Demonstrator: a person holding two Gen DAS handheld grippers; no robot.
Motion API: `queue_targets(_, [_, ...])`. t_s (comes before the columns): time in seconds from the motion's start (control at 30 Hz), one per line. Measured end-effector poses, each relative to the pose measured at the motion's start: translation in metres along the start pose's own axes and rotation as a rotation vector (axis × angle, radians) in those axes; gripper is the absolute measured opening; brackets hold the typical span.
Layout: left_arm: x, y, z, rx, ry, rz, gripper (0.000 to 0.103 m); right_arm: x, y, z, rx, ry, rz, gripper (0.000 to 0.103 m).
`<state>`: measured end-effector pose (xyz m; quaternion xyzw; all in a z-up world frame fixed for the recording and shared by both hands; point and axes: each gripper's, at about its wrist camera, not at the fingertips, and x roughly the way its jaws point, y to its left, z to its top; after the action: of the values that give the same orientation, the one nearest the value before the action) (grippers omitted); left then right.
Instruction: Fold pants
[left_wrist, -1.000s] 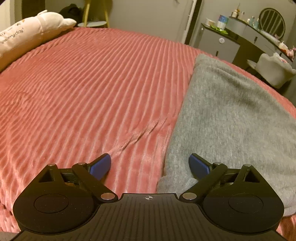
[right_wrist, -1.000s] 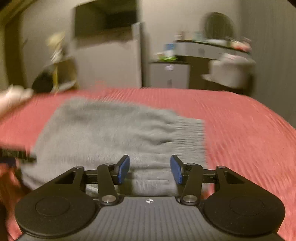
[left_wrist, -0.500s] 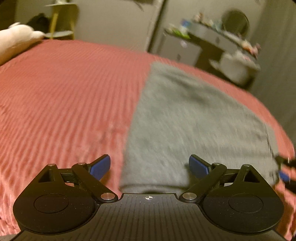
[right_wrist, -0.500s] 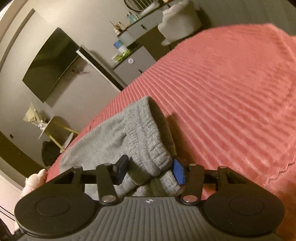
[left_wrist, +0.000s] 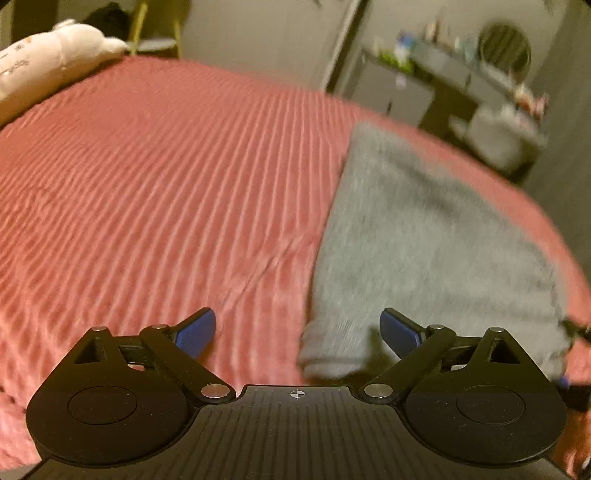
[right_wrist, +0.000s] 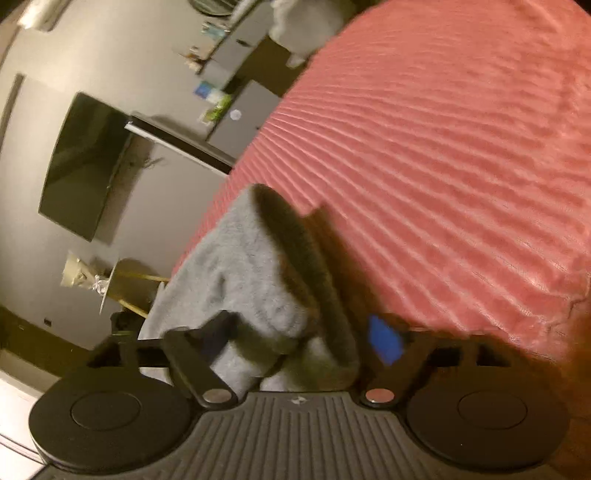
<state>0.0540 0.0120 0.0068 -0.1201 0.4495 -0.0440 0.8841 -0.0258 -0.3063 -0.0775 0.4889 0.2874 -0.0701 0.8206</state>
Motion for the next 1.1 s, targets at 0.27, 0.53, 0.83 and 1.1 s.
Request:
queue_targets(0.27, [0.042, -0.015, 0.019, 0.023, 0.097, -0.097, 0.099, 0.003, 0.010, -0.007, -0.057, 0.017, 0.076, 0.050])
queue_targets(0.53, [0.064, -0.022, 0.024, 0.036, 0.054, -0.256, 0.052, 0.010, 0.020, -0.009, -0.078, 0.015, 0.084, 0.047])
queue_targets(0.83, [0.054, 0.007, 0.024, -0.117, -0.055, -0.289, 0.021, 0.005, 0.045, -0.007, -0.137, -0.028, 0.230, 0.044])
queue_targets(1.1, [0.036, 0.025, 0.032, -0.147, -0.111, -0.164, 0.066, 0.008, 0.037, 0.006, -0.225, -0.009, 0.045, 0.075])
